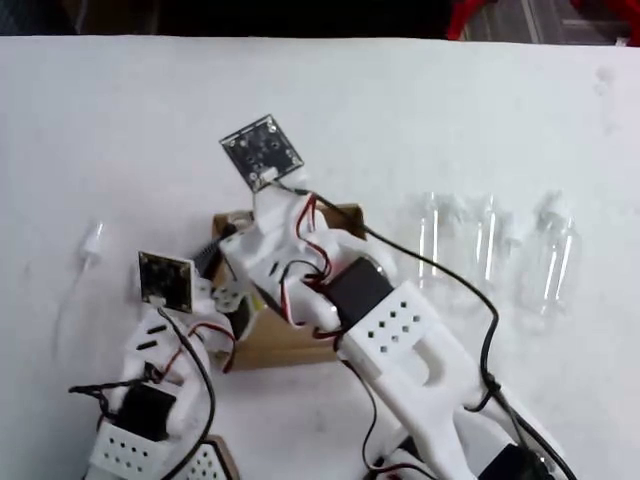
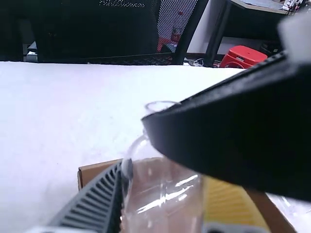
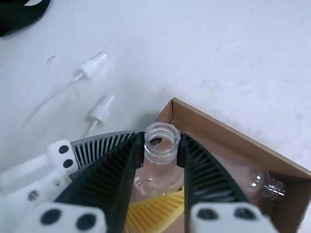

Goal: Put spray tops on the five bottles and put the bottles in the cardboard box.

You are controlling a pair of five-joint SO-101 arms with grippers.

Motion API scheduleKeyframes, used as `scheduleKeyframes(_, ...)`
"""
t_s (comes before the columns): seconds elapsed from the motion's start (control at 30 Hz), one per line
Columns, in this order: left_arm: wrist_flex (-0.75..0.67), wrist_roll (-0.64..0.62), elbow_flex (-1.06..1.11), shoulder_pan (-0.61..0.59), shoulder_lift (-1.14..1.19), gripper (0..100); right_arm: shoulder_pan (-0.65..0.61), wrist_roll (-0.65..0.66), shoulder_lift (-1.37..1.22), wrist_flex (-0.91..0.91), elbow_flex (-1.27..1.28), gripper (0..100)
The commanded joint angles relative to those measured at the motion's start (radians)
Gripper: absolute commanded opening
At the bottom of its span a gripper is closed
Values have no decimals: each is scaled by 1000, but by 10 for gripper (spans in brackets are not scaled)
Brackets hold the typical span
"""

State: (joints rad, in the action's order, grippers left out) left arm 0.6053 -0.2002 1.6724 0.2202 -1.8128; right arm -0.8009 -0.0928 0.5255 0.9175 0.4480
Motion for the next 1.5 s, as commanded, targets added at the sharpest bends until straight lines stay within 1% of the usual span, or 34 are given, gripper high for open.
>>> scheduleKeyframes(0.0, -5, -2, -44, 7, -13, 20, 4, 3, 5, -2, -46, 23)
scheduleKeyframes(0.13, -5, -2, -44, 7, -13, 20, 4, 57, 7, -1, -44, 17)
scheduleKeyframes(0.27, -8, -2, -55, 5, -13, 27, 10, 63, 13, -1, -44, 16)
scheduleKeyframes(0.33, -9, -6, -71, 5, -13, 81, 12, 64, 13, -1, -44, 16)
scheduleKeyframes(0.37, -5, -11, -75, 5, -13, 129, 16, 64, 15, -1, -44, 16)
scheduleKeyframes(0.47, 74, -14, -91, 5, -13, 308, 22, 64, 15, -1, -44, 16)
scheduleKeyframes(0.53, 120, -57, -117, 5, -13, 391, 36, 64, 15, -1, -44, 16)
scheduleKeyframes(0.6, 189, -100, -166, 5, -13, 415, 50, 64, 15, -1, -46, 16)
scheduleKeyframes(0.77, 367, -110, -324, 5, -13, 417, 88, 64, 22, -1, -51, 16)
scheduleKeyframes(0.87, 456, -112, -404, 4, -13, 418, 91, 64, 76, 1, -43, 16)
scheduleKeyframes(0.97, 517, -112, -488, -70, -13, 418, 90, 64, 180, 22, -41, 16)
scheduleKeyframes(1.03, 529, -118, -534, -165, -13, 417, 91, 64, 265, 12, -8, 16)
scheduleKeyframes(1.1, 529, -158, -557, -272, -12, 417, 93, 64, 355, -31, 63, 16)
scheduleKeyframes(1.23, 525, -227, -562, -440, -12, 417, 87, 64, 518, -173, 305, 16)
scheduleKeyframes(1.33, 528, -249, -557, -526, -12, 417, 84, 64, 615, -325, 509, 16)
scheduleKeyframes(1.4, 529, -247, -551, -579, -12, 416, 59, 69, 670, -414, 620, 16)
scheduleKeyframes(1.47, 522, -247, -511, -633, -12, 416, 13, 130, 713, -466, 706, 16)
